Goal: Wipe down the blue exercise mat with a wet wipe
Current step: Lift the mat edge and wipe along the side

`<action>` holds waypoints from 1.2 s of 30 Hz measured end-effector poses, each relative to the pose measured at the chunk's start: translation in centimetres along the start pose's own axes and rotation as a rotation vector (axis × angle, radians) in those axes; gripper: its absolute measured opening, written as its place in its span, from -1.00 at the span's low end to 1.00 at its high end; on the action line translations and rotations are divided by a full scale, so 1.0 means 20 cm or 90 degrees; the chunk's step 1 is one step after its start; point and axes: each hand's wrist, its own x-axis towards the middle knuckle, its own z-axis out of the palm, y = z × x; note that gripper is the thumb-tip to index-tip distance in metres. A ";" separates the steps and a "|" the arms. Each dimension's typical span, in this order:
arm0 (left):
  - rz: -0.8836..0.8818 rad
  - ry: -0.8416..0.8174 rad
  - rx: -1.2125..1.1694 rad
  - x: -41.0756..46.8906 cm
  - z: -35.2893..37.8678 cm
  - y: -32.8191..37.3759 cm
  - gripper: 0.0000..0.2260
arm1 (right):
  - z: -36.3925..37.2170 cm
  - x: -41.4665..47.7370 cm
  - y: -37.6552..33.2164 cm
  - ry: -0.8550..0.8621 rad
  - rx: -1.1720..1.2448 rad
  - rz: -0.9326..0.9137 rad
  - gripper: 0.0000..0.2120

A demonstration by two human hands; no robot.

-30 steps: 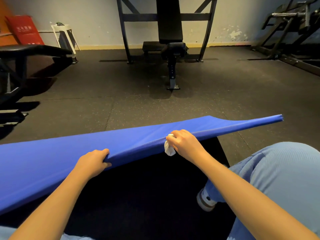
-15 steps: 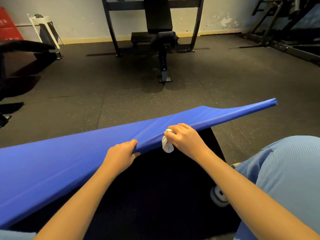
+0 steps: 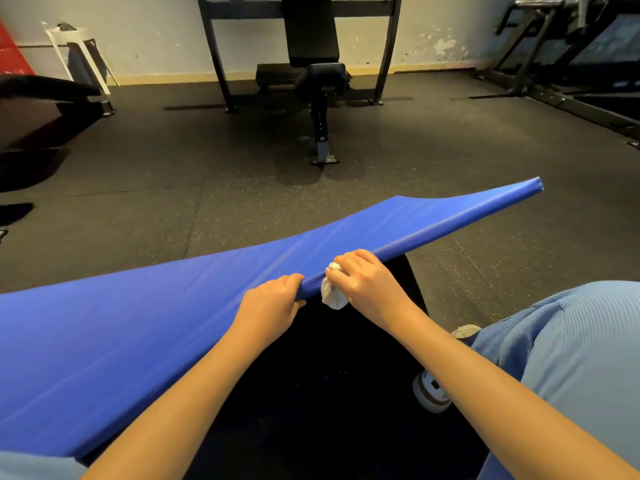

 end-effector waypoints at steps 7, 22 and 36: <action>0.018 -0.017 0.007 0.03 0.01 0.04 -0.84 | -0.05 -0.15 0.21 -0.001 -0.085 0.065 -0.94; 0.032 -0.049 0.005 0.04 0.02 0.07 -0.89 | -0.16 -0.21 0.23 -0.010 -0.035 0.165 -0.75; 0.047 -0.137 0.059 0.20 -0.06 0.04 -0.84 | -0.14 -0.32 0.42 -0.033 -0.151 0.179 -0.80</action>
